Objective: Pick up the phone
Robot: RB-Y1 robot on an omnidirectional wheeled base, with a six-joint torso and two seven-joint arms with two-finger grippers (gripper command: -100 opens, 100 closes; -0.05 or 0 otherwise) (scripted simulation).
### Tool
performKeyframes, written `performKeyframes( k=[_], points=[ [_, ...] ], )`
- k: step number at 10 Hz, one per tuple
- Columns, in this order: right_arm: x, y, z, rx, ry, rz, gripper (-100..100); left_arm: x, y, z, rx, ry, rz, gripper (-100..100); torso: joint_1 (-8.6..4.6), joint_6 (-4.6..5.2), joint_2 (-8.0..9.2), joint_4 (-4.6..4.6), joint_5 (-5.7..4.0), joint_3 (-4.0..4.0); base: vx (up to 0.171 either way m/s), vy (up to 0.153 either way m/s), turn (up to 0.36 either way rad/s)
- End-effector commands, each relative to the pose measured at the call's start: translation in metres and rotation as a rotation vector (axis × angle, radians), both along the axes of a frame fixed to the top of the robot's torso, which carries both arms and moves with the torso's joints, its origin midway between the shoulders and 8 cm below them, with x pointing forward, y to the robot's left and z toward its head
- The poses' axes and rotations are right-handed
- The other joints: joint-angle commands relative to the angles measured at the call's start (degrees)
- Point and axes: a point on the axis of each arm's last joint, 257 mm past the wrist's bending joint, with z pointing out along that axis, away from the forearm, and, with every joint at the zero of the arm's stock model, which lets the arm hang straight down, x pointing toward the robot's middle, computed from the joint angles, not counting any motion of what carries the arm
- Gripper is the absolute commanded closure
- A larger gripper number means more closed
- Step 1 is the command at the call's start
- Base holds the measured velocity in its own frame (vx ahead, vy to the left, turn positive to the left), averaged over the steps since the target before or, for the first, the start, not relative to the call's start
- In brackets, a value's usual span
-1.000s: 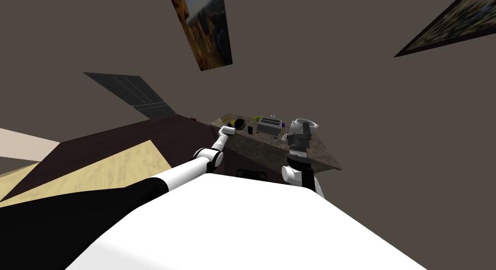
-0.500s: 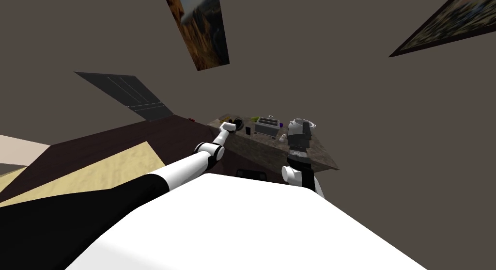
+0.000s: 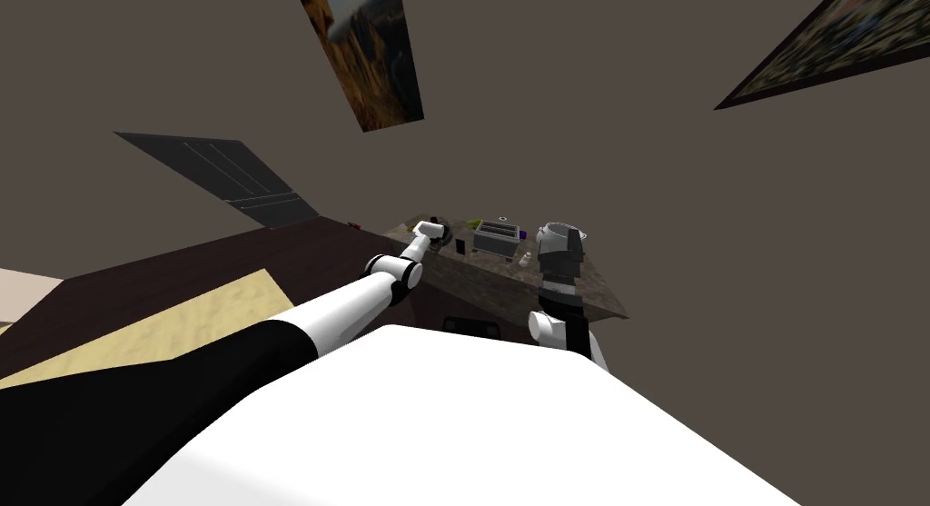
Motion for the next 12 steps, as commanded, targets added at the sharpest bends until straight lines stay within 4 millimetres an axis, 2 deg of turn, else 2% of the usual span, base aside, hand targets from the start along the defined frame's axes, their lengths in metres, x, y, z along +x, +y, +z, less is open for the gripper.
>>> performKeyframes(
  k=[1, 7, 8, 9, 11, 12],
  points=[
    [0.0, 0.0, 0.0, 0.0, 0.0, 0.0, 0, -0.003, -0.002, 0.008, 0.003, 0.031, 0.002, -100, 0.0, 0.0, 0.0, 0.0, 0.0, 0.0, 0.038, -0.047, -0.025],
    [0.0, 0.0, 0.0, 0.0, 0.0, 0.0, 0, -0.014, -0.004, 0.044, 0.01, 0.142, 0.017, -100, 0.0, -0.01, -0.05, -0.01, 0.0, -0.03, 0.047, -0.054, -0.031],
    [0.0, 0.0, 0.0, 0.0, 0.0, 0.0, 0, -0.018, -0.005, 0.055, 0.011, 0.171, 0.022, -100, 0.02, -0.02, 0.0, -0.02, 0.01, -0.01, 0.041, -0.056, -0.036],
    [0.0, 0.0, 0.0, 0.0, 0.0, 0.0, 0, -0.018, -0.005, 0.055, 0.011, 0.171, 0.022, -100, 0.0, -0.01, -0.01, 0.0, 0.0, -0.01, 0.036, -0.041, -0.018],
    [0.0, 0.0, 0.0, 0.0, 0.0, 0.0, 0, -0.025, -0.007, 0.076, 0.01, 0.219, 0.029, -100, 0.01, -0.01, 0.01, 0.0, 0.0, 0.0, 0.04, -0.058, -0.035],
    [0.0, 0.0, 0.0, 0.0, 0.0, 0.0, 0, -0.026, -0.007, 0.076, 0.01, 0.219, 0.029, -100, -0.02, -0.02, 0.0, -0.01, 0.0, 0.0, 0.04, -0.046, -0.015]
  ],
)
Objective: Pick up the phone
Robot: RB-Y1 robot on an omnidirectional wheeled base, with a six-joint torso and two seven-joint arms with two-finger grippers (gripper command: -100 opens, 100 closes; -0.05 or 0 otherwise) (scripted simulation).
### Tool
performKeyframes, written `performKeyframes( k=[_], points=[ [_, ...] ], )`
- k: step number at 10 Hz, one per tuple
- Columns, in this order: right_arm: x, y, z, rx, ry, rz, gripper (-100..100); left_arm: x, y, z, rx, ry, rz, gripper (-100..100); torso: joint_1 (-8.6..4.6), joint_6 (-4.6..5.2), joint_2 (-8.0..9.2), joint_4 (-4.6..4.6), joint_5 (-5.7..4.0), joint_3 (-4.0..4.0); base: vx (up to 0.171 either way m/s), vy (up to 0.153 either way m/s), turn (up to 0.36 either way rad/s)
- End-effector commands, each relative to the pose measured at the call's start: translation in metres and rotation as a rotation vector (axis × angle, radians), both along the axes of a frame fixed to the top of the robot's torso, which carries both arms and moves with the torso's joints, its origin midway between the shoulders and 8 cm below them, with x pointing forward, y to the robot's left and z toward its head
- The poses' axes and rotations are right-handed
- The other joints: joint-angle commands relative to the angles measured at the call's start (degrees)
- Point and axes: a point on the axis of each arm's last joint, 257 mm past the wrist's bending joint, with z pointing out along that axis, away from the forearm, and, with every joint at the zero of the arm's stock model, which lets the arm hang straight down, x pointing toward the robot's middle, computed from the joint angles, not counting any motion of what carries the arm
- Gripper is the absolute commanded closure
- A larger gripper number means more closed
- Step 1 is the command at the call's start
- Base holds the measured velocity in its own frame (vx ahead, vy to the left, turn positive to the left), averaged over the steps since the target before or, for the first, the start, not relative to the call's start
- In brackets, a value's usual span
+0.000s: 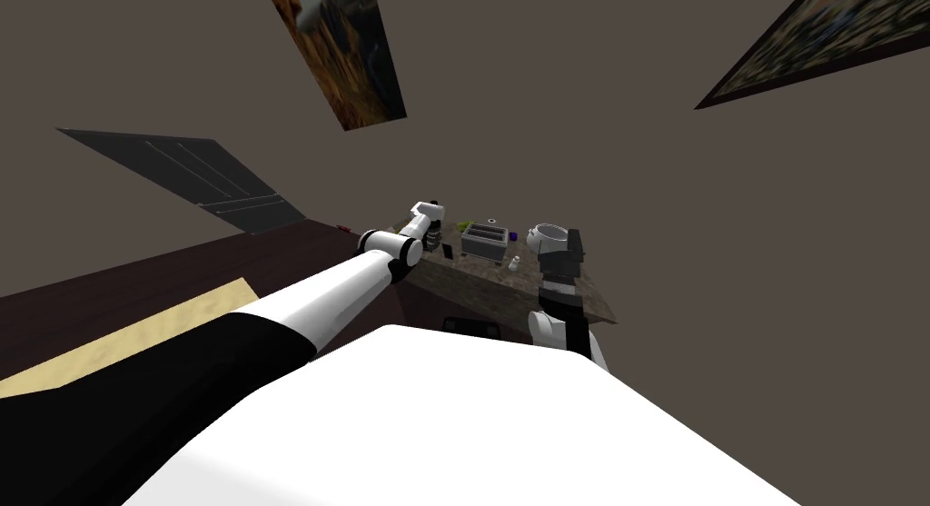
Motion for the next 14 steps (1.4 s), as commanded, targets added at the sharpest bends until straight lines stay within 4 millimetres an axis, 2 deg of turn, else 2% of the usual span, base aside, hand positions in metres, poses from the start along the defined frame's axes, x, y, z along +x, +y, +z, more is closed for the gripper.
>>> performKeyframes(
  k=[1, 4, 5, 6, 7, 11, 12, 14],
  points=[
    [0.0, 0.0, 0.0, 0.0, 0.0, 0.0, 0, -0.004, -0.001, 0.012, -0.001, 0.024, 0.004, -100, 0.0, 0.0, 0.0, 0.0, 0.0, 0.0, 0.053, -0.051, -0.033],
    [0.0, 0.0, 0.0, 0.0, 0.0, 0.0, 0, -0.011, -0.003, 0.031, -0.006, 0.061, 0.008, -100, -0.05, 0.01, -0.05, -0.01, -0.01, -0.03, 0.053, -0.061, -0.029],
    [0.0, 0.0, 0.0, 0.0, 0.0, 0.0, 0, -0.009, -0.003, 0.028, -0.005, 0.053, 0.008, -100, -0.07, 0.0, -0.02, -0.01, -0.01, -0.01, 0.018, -0.032, 0.001],
    [0.0, 0.0, 0.0, 0.0, 0.0, 0.0, 0, -0.009, -0.003, 0.029, -0.005, 0.056, 0.008, 0, 0.05, -0.01, 0.06, 0.0, 0.02, 0.02, 0.004, -0.006, 0.0],
    [0.0, 0.0, 0.0, 0.0, 0.0, 0.0, 0, -0.01, -0.002, 0.014, -0.005, 0.055, 0.008, -100, 0.15, -0.01, 0.12, 0.02, 0.04, 0.06, 0.008, 0.005, -0.006],
    [0.0, 0.0, 0.0, 0.0, 0.0, 0.0, 0, -0.009, -0.002, 0.012, -0.005, 0.052, 0.007, -100, 0.24, -0.02, 0.15, 0.02, 0.07, 0.08, 0.003, 0.006, -0.001],
    [0.0, 0.0, 0.0, 0.0, 0.0, 0.0, 0, -0.01, -0.002, 0.012, -0.005, 0.053, 0.007, 100, 0.22, -0.02, 0.16, 0.03, 0.06, 0.09, 0.0, 0.0, 0.0],
    [0.0, 0.0, 0.0, 0.0, 0.0, 0.0, 0, -0.01, -0.002, 0.012, -0.005, 0.054, 0.008, 100, 0.22, 0.0, 0.14, 0.02, 0.07, 0.07, 0.0, 0.0, 0.0]
  ],
)
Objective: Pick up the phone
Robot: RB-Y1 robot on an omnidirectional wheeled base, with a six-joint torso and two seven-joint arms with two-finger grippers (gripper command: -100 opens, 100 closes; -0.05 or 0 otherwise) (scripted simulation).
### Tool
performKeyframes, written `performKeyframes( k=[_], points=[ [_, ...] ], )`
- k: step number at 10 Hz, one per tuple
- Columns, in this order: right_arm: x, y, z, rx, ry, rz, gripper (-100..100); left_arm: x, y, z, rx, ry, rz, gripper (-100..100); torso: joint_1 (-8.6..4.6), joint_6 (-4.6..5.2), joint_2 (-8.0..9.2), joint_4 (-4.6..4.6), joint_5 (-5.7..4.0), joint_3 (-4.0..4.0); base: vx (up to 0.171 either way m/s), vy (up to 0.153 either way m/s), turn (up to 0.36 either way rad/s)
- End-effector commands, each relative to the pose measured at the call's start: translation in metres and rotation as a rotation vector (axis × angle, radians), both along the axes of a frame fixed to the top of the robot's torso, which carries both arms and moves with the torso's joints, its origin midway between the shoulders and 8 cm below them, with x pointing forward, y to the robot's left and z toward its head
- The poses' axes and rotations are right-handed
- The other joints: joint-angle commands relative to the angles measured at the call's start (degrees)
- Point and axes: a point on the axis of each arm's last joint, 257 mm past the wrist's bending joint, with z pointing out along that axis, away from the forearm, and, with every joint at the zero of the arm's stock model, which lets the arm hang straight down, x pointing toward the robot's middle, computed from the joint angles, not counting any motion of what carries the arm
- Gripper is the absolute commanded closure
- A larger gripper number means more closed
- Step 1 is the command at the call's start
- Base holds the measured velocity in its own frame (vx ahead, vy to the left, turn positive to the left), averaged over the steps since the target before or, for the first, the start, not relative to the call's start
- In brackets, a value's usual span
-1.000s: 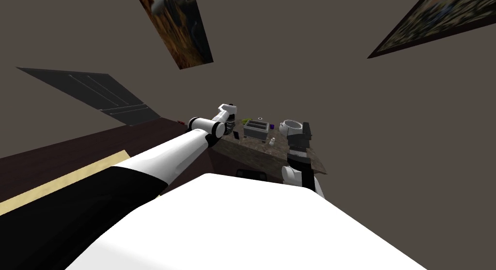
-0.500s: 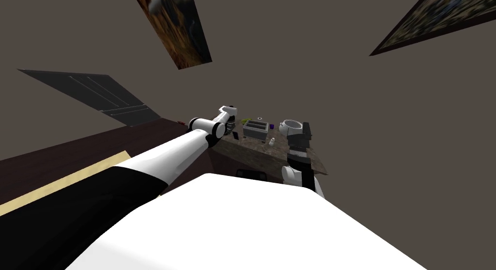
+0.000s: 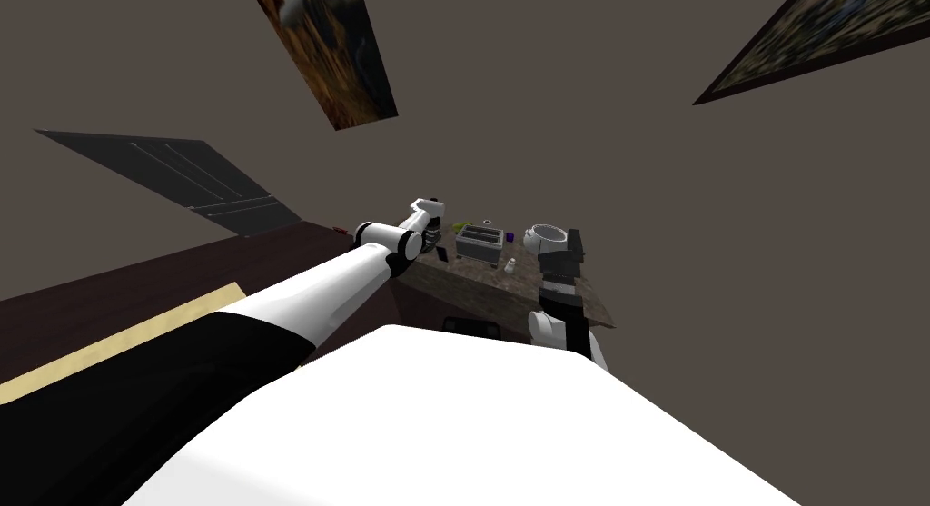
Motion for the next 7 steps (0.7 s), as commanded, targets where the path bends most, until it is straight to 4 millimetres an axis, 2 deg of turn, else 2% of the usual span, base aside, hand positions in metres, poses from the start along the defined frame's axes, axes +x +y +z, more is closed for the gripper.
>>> performKeyframes(
  k=[1, 2, 3, 4, 6, 7],
  points=[
    [0.0, 0.0, 0.0, 0.0, 0.0, 0.0, 0, 0.0, 0.0, 0.0, 0.0, 0.0, 0.0, 100, 0.0, 0.0, 0.0, 0.0, 0.0, 0.0, 0.0, 0.0, 0.0],
    [0.0, 0.0, 0.0, 0.0, 0.0, 0.0, 0, 0.0, 0.0, 0.0, 0.0, 0.0, 0.0, 100, 0.0, 0.0, -0.01, 0.0, 0.0, 0.0, 0.0, 0.0, 0.0],
    [0.0, 0.0, 0.0, 0.0, 0.0, 0.0, 0, 0.0, 0.0, 0.0, 0.0, 0.001, 0.0, 0, 0.0, 0.0, -0.01, 0.01, 0.0, 0.0, 0.0, 0.0, 0.0],
    [0.0, 0.0, 0.0, 0.0, 0.0, 0.0, 0, 0.0, -0.001, 0.012, 0.0, 0.001, 0.0, 100, 0.0, 0.0, -0.01, 0.01, 0.0, 0.0, -0.008, -0.009, 0.001],
    [0.0, 0.0, 0.0, 0.0, 0.0, 0.0, 0, 0.0, 0.0, 0.013, 0.0, 0.003, 0.0, 100, -0.07, 0.01, 0.06, 0.05, -0.03, 0.05, -0.003, -0.006, 0.003],
    [0.0, 0.0, 0.0, 0.0, 0.0, 0.0, 0, 0.0, 0.0, 0.013, 0.0, 0.002, 0.0, 0, -0.04, 0.01, 0.04, 0.02, -0.01, 0.03, 0.0, 0.0, 0.0]
  ],
)
